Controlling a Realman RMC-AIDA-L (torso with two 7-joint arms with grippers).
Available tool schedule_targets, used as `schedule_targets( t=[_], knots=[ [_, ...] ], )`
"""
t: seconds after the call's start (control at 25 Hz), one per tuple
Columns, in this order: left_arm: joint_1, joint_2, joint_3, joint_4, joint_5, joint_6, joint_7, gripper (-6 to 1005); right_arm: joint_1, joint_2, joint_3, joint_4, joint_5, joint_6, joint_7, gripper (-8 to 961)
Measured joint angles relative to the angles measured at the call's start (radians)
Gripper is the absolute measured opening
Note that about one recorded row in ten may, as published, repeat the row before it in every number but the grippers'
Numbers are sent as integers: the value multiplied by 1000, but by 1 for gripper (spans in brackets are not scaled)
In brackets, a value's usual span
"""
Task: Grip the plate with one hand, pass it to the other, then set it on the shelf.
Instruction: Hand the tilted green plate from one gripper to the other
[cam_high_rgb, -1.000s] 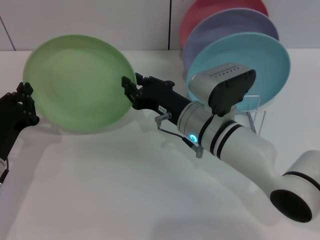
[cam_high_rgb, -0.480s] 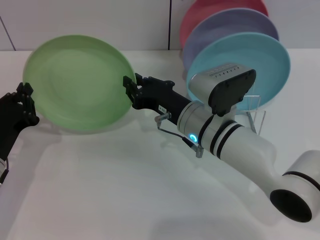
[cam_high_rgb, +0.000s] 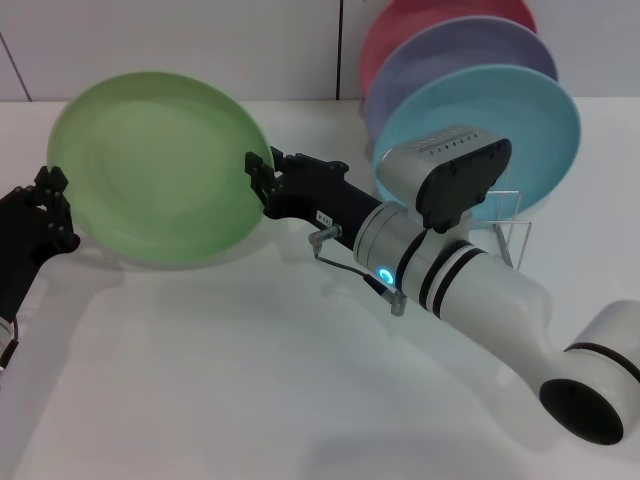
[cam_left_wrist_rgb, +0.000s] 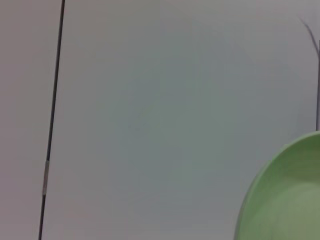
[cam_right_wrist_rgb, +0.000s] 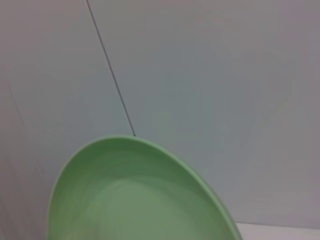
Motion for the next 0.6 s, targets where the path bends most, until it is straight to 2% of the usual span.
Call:
schedule_targets(
  t=[0.6],
  knots=[
    [0,0,2,3,2,8,1,100,1,0,11,-4,-4,30,-2,210]
  ],
)
